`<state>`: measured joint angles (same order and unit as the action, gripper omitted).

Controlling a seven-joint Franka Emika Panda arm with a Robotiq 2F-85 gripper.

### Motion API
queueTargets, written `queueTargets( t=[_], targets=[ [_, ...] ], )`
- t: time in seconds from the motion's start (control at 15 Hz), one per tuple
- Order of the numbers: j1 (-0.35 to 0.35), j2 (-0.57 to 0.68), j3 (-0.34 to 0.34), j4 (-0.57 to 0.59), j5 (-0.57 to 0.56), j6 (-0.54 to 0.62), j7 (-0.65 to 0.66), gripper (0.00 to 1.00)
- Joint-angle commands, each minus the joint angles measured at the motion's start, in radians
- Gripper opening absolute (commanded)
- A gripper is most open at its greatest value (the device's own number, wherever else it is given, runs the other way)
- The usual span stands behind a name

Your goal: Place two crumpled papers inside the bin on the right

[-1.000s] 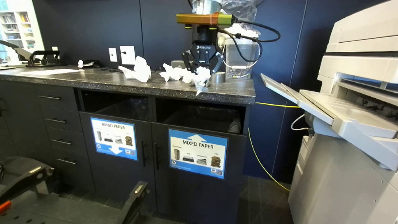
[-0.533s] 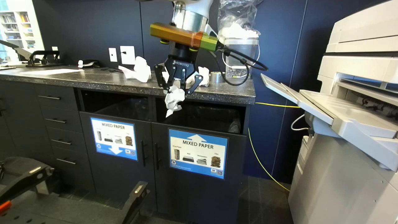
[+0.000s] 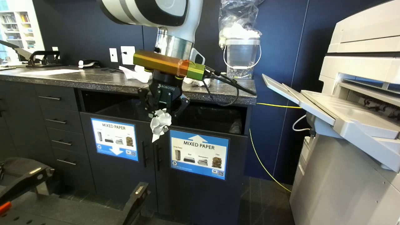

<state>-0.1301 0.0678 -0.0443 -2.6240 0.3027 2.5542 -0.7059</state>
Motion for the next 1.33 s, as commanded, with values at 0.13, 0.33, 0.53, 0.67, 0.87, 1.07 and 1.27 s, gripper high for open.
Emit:
queueTargets(
  t=[0.13,0.33,0.53,0.67,0.87,1.07,1.27],
  targets=[
    [0.009,0.098,0.049,-0.022,0.059,0.158,-0.076,0.1],
    [-0.026,0.173,0.106,-0.011,0.121,0.239,-0.171,0.1],
    [-0.064,0.245,0.166,-0.006,0.201,0.324,-0.301,0.1],
    [-0.12,0.291,0.229,0.003,0.269,0.379,-0.41,0.1],
    [-0.227,0.372,0.346,0.018,0.37,0.484,-0.571,0.1],
    [-0.362,0.461,0.493,0.049,0.429,0.612,-0.691,0.1],
    [-0.56,0.574,0.7,0.097,0.428,0.763,-0.734,0.11]
  ],
)
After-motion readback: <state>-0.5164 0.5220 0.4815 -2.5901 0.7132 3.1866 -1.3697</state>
